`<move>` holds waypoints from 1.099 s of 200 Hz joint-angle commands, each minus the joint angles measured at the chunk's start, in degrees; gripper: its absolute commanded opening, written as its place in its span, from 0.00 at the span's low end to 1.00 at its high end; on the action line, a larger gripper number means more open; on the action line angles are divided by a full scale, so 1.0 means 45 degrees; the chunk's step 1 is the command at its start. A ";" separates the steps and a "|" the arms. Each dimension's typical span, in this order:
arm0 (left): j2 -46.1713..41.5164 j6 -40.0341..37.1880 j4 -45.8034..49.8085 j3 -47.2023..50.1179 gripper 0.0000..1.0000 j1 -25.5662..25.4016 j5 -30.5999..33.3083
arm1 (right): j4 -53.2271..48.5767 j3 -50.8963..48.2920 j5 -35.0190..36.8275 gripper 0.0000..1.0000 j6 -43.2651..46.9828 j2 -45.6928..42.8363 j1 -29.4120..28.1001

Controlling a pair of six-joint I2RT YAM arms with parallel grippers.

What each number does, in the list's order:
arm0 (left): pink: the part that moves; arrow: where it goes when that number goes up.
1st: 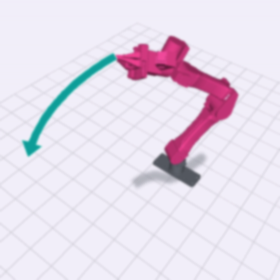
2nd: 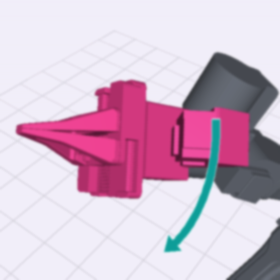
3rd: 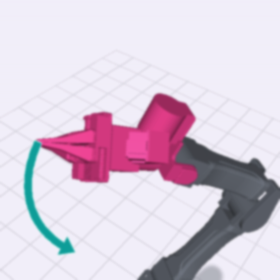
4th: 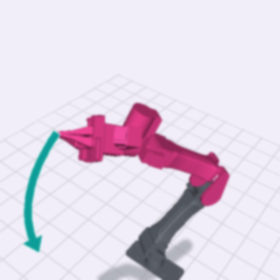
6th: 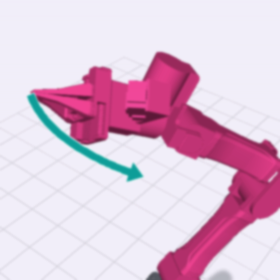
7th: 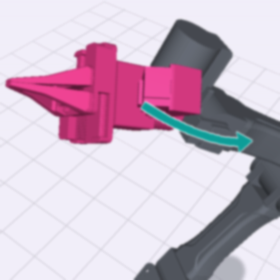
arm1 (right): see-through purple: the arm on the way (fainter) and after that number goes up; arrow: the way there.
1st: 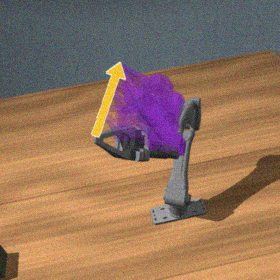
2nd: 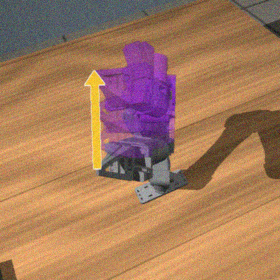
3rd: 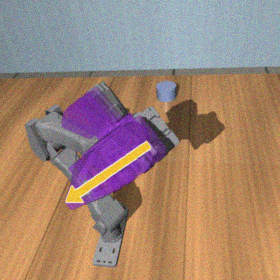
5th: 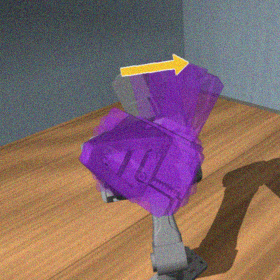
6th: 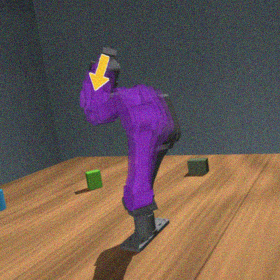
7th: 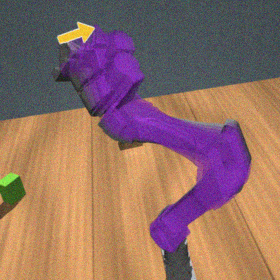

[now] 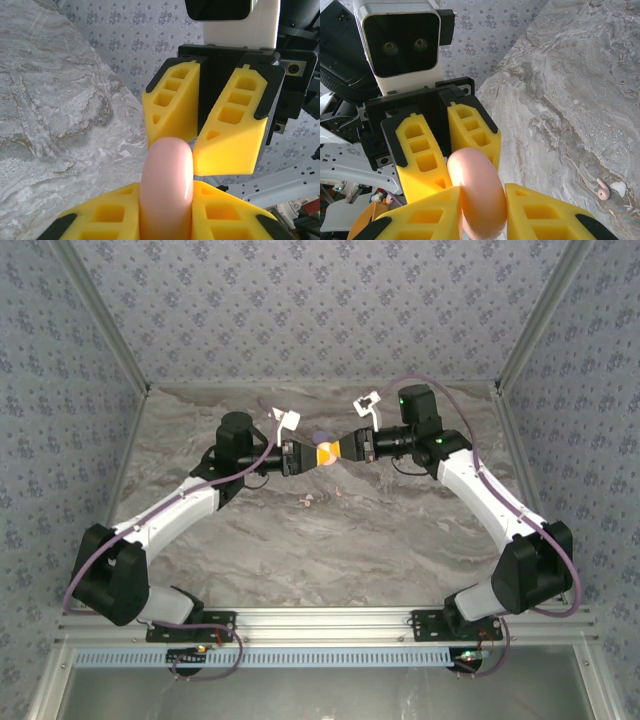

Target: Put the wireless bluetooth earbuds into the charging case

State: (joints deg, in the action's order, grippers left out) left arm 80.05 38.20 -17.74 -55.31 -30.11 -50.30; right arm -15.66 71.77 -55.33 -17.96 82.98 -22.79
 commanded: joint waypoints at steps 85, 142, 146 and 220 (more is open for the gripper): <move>-0.0936 -0.4714 0.0315 -0.0044 0.14 -0.0154 0.1002 | -0.2644 0.0740 0.1106 0.45 0.1637 -0.1060 -0.0113; -0.1818 -0.8675 0.0413 0.0715 0.13 -0.0260 0.0171 | -0.4020 0.1138 0.1061 0.49 0.2848 -0.1297 -0.0189; -0.1858 -0.8777 0.0366 0.0754 0.13 -0.0262 0.0172 | -0.4082 0.1168 0.1065 0.49 0.2892 -0.1306 -0.0217; -0.2047 -0.9436 0.0466 0.0894 0.11 -0.0399 -0.0324 | -0.4655 0.1444 0.1068 0.54 0.3526 -0.1182 -0.0781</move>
State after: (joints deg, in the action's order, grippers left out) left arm 72.38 -1.56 -14.20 -51.22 -31.29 -49.08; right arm -34.54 75.83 -50.74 -4.12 78.08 -25.67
